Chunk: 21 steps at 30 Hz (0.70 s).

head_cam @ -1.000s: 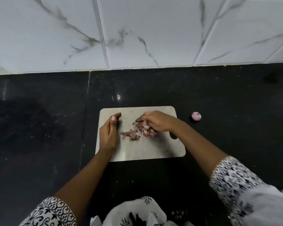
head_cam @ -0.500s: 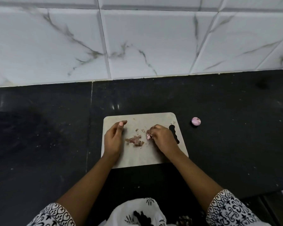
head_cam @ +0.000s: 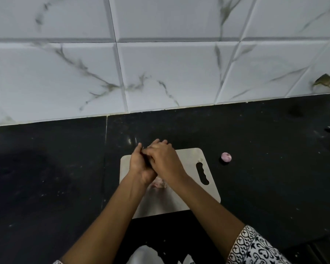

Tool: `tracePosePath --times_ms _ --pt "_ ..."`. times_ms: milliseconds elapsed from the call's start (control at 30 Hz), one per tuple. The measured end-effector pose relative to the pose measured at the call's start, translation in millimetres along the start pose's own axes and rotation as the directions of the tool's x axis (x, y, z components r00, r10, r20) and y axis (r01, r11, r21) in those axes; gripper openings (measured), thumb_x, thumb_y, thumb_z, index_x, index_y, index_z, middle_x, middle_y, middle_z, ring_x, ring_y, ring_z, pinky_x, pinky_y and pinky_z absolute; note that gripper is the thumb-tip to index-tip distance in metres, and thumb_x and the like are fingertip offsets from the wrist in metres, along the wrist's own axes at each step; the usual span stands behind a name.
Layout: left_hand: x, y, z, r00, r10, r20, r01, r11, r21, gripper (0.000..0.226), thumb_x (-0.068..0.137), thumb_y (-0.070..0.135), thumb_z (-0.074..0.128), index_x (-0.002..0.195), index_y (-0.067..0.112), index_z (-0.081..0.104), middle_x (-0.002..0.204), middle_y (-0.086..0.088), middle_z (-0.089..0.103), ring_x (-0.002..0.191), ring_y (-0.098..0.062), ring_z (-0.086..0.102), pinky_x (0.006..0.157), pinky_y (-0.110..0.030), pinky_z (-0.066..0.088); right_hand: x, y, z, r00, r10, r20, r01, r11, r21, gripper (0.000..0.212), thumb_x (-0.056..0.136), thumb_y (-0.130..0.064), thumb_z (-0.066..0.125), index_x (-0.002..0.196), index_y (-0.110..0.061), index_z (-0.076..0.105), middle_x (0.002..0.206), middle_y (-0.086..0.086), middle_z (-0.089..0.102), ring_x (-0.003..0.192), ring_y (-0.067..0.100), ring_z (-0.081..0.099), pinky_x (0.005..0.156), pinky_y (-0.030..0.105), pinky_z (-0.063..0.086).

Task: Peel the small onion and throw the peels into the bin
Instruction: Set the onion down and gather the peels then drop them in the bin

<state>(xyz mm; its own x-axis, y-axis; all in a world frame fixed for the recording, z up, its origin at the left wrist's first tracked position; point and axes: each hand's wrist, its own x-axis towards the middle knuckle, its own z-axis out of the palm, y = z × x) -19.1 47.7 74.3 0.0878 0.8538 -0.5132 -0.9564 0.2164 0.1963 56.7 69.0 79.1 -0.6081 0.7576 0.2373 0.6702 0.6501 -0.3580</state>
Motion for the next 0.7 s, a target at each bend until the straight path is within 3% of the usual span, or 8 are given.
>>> tracePosePath --times_ms 100,200,300,400,467,533,633,700 --pt "4.7 8.1 -5.8 0.998 0.009 -0.056 -0.008 1.0 0.029 0.053 0.099 0.045 0.033 0.125 0.006 0.056 0.107 -0.014 0.068 0.099 -0.026 0.064 0.085 -0.036 0.048 -4.3 3.9 -1.5 0.986 -0.08 0.143 0.104 0.98 -0.17 0.03 0.094 -0.021 0.046 0.121 -0.023 0.059 0.127 -0.003 0.059 0.131 0.02 0.036 0.114 0.051 0.008" --pt "9.9 6.8 -13.6 0.992 0.08 -0.095 -0.069 0.991 0.111 0.048 0.099 0.046 0.033 0.107 0.01 0.064 0.089 -0.01 0.074 0.085 -0.021 0.07 0.08 -0.031 0.051 -12.7 7.8 -5.4 0.964 -0.112 0.242 0.153 0.975 -0.16 0.033 0.097 -0.029 0.04 0.127 -0.026 0.054 0.154 -0.003 0.026 0.145 0.019 0.0 0.108 0.059 -0.016" --pt "21.2 2.6 -26.1 0.985 0.121 -0.126 -0.116 0.992 0.051 0.042 0.097 0.044 0.041 0.1 0.01 0.066 0.098 -0.007 0.074 0.102 -0.015 0.065 0.085 -0.03 0.054 -18.6 16.9 -5.8 0.964 -0.229 0.134 0.248 0.957 -0.149 0.018 0.09 -0.03 0.054 0.096 -0.026 0.071 0.156 0.0 0.018 0.145 0.023 -0.001 0.112 0.058 -0.003" --pt "27.3 4.9 -31.3 0.96 0.167 -0.224 -0.155 0.986 0.068 0.04 0.097 0.044 0.041 0.081 0.011 0.059 0.048 0.005 0.055 0.043 -0.001 0.053 0.041 -0.013 0.045 -23.5 29.0 -3.0 0.967 -0.254 0.001 0.25 0.954 0.163 0.012 0.08 -0.024 0.068 0.091 -0.023 0.074 0.144 0.001 0.044 0.139 0.019 0.025 0.112 0.04 0.017" --pt "25.9 12.0 -29.7 0.948 0.176 -0.265 -0.162 0.984 0.074 0.041 0.098 0.043 0.038 0.07 0.015 0.048 0.034 0.008 0.036 0.024 -0.001 0.031 0.027 -0.009 0.023 -27.1 35.1 -3.5 0.991 -0.087 -0.103 0.122 0.904 0.409 0.017 0.081 -0.015 0.067 0.096 -0.02 0.073 0.132 -0.004 0.054 0.129 0.012 0.038 0.107 0.018 0.026" --pt "25.3 20.6 -34.1 0.953 0.151 -0.264 -0.147 0.988 0.036 0.044 0.099 0.045 0.034 0.067 0.016 0.044 0.032 0.007 0.033 0.023 -0.001 0.026 0.024 -0.011 0.017 -29.0 45.3 -1.1 0.972 0.182 -0.15 -0.073 0.838 0.541 0.024 0.086 -0.002 0.058 0.101 -0.017 0.071 0.121 -0.008 0.06 0.117 0.006 0.049 0.1 0.012 0.034" --pt "21.3 29.0 -46.0 0.946 0.158 -0.283 -0.161 0.987 0.012 0.045 0.101 0.042 0.032 0.066 0.016 0.045 0.034 0.006 0.036 0.024 -0.003 0.029 0.024 -0.013 0.02 -25.9 66.0 13.1 0.934 0.346 0.087 -0.351 0.845 0.403 0.034 0.09 0.004 0.044 0.112 -0.012 0.064 0.122 0.003 0.062 0.114 0.014 0.056 0.096 0.016 0.039" --pt "17.9 32.4 -52.4 0.94 0.177 -0.292 -0.178 0.984 0.024 0.042 0.101 0.034 0.033 0.067 0.015 0.048 0.035 0.005 0.038 0.025 -0.004 0.032 0.025 -0.013 0.022 -24.5 70.9 29.9 0.936 0.255 0.243 -0.31 0.924 0.226 0.034 0.092 -0.001 0.042 0.12 -0.009 0.059 0.128 0.009 0.057 0.119 0.023 0.05 0.1 0.026 0.036"
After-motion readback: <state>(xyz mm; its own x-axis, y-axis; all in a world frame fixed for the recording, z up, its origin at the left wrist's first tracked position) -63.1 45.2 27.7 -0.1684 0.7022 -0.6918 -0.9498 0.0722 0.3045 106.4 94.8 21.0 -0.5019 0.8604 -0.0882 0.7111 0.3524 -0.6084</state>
